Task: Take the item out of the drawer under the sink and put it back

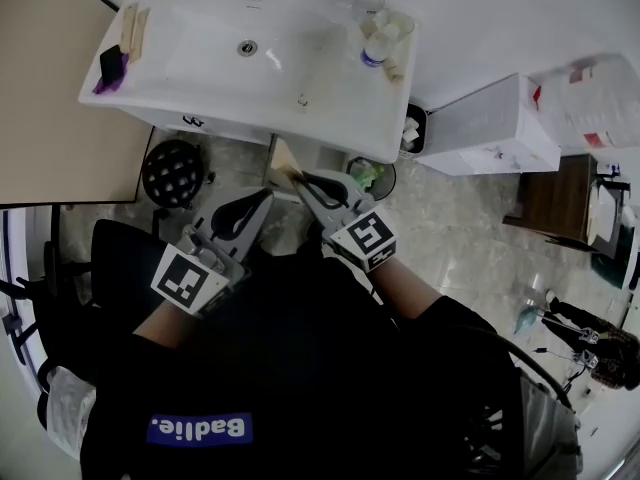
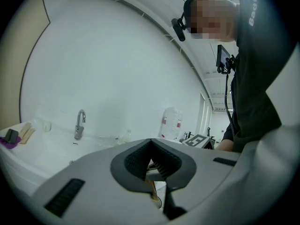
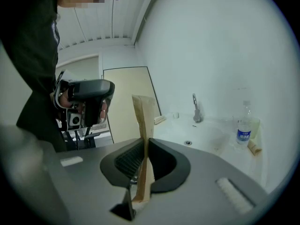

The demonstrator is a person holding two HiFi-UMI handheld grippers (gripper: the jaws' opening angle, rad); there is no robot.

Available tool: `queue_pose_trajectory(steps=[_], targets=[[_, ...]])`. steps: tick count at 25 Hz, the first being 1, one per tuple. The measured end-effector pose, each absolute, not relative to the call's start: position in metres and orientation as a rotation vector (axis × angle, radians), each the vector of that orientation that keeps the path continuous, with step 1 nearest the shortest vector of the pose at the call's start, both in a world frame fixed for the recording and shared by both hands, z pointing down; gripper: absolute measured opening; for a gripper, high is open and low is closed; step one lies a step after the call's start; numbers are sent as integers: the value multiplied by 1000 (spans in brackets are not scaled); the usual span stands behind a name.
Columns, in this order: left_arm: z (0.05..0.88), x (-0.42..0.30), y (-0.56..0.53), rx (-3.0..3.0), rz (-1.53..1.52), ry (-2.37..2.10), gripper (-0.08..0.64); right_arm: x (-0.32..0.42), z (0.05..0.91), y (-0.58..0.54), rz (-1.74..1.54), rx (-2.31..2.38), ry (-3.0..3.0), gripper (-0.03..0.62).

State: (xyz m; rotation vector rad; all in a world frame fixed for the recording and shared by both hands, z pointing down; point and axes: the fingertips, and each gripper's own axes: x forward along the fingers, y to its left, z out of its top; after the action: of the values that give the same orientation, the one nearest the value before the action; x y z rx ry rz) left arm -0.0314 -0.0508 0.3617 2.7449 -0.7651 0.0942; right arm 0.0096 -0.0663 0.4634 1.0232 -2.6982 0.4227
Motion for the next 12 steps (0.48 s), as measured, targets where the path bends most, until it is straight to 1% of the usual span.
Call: queue_pose_trajectory(steps=[7,12], targets=[[366,-36,-54,2722,107,-815,3,7,509,-76,392,932,-2636,32],[364,-39,-57,2722,115,-844,3,14,566,-83,348,854,-2499,32]])
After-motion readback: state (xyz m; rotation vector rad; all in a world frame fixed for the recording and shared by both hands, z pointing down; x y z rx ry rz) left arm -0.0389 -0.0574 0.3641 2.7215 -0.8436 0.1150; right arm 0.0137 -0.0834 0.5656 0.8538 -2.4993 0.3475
